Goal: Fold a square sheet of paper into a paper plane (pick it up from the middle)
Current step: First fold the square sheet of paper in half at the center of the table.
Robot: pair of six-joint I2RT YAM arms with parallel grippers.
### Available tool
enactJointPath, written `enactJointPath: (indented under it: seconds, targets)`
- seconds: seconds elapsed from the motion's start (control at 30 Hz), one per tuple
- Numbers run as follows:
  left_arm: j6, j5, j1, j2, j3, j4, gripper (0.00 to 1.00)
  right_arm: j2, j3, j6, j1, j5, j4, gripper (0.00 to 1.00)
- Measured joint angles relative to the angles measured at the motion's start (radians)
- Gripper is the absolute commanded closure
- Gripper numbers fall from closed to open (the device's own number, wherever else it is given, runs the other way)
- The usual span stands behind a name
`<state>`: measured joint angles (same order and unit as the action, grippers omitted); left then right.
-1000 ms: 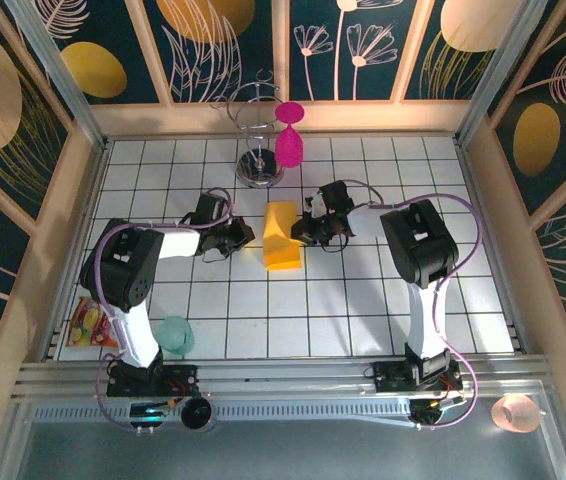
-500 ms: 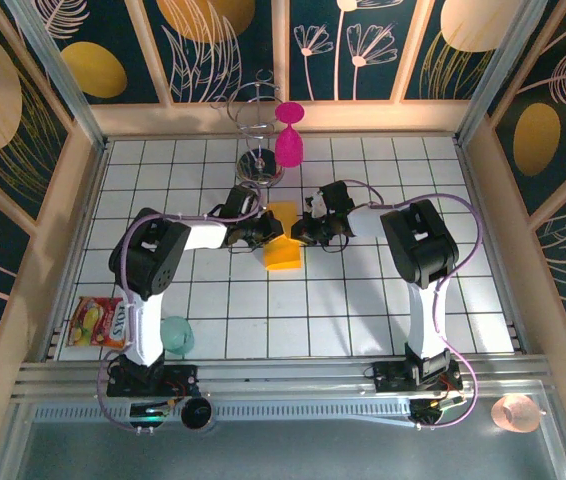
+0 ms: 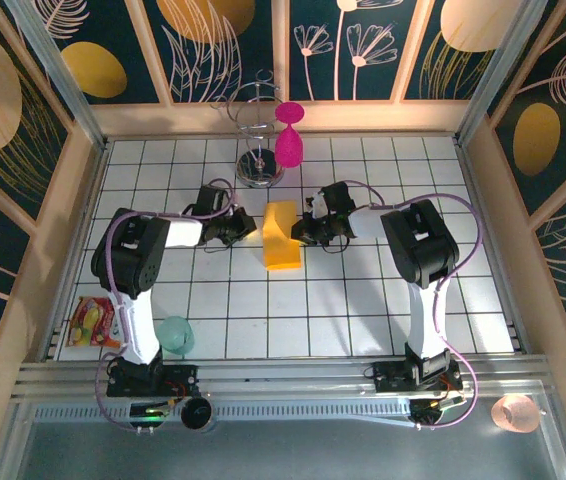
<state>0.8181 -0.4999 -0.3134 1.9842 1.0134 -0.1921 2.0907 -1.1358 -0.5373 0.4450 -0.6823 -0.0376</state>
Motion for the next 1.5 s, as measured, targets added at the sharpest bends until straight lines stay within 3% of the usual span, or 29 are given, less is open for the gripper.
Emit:
enactJointPath:
  seconds: [0.13,0.27,0.43,0.53,0.73,1.1,1.33,1.5]
  targets:
    - [-0.003,0.021,0.012,-0.049,-0.001,0.034,0.98,0.000,0.000,0.000,0.000,-0.001,0.000,1.00]
    - [0.024,0.010,-0.040,-0.079,0.008,0.002,0.97,0.000,0.000,0.000,0.000,-0.001,0.000,1.00]
    - [0.069,-0.025,-0.133,-0.011,0.062,-0.052,0.97,0.000,0.002,0.000,0.000,-0.001,-0.001,1.00]
    - [0.093,-0.043,-0.143,0.041,0.084,-0.075,0.97,0.000,0.003,0.000,0.000,-0.002,-0.002,1.00]
    - [0.096,-0.040,-0.124,0.110,0.135,-0.073,0.98,0.000,0.003,0.000,0.000,-0.001,-0.002,1.00]
    - [0.064,-0.071,-0.060,0.113,0.081,-0.137,0.98,0.000,0.003,0.002,0.000,-0.001,-0.002,1.00]
    - [-0.019,-0.008,0.057,0.090,0.113,-0.033,0.98,0.000,0.005,0.005,-0.001,-0.002,-0.005,1.00]
    - [-0.022,-0.011,0.050,0.060,0.107,-0.008,0.97,-0.001,0.005,0.005,-0.001,-0.002,-0.006,1.00]
